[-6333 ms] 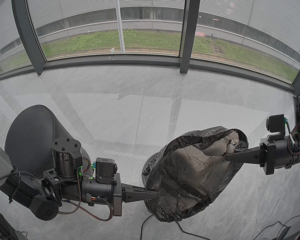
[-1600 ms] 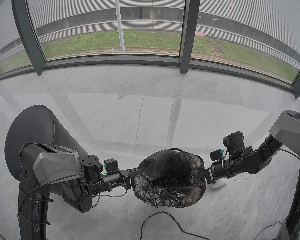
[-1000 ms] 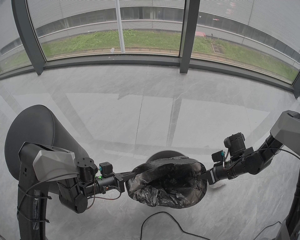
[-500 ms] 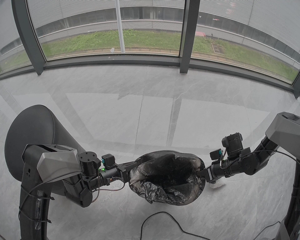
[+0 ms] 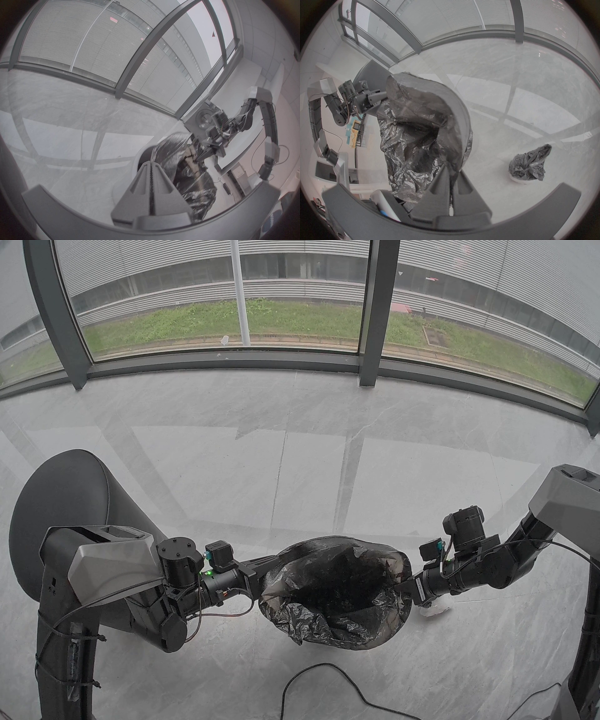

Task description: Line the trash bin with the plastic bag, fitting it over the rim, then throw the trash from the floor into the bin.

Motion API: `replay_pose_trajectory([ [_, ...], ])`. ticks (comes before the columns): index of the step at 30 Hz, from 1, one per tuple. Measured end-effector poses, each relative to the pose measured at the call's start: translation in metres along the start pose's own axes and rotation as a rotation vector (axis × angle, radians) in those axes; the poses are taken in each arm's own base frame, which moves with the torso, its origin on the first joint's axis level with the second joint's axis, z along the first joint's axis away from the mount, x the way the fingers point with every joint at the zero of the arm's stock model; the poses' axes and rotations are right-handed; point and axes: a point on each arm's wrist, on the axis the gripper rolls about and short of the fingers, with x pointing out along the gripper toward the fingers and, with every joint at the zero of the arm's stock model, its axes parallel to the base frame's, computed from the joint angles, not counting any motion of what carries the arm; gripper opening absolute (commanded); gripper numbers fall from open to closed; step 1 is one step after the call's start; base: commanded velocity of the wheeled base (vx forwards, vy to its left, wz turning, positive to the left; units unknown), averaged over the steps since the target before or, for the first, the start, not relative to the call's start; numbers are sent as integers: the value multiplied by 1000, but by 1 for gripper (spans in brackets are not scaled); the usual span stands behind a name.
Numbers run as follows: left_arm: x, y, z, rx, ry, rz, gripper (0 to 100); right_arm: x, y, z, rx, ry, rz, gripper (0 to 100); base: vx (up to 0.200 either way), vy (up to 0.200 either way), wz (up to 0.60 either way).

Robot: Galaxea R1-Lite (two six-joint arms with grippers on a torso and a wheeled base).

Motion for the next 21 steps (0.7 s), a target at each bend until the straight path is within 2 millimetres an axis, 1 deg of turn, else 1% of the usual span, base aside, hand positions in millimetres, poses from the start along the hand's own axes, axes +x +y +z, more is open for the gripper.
replay_pose_trajectory([
  [2, 0, -6, 9, -9, -17, -14, 0, -4, 1, 0, 15, 29, 1, 0, 0, 0, 0],
  [5, -1, -18, 21, -42, -36, -41, 0, -16, 5, -2, 55, 128, 13, 0, 0, 0, 0],
  [9, -7, -32, 26, -82, -23, -68, 0, -29, 9, 4, 66, 171, 19, 0, 0, 0, 0],
  [14, -22, -50, 27, -125, 17, -90, 0, -40, 14, 23, 37, 125, 17, 0, 0, 0, 0],
  [17, -24, -54, 27, -124, 24, -94, 0, -38, 16, 31, 8, 77, 16, 0, 0, 0, 0],
  [21, -23, -56, 24, -96, 33, -98, 0, -31, 16, 39, -36, -8, 13, 0, 0, 0, 0],
])
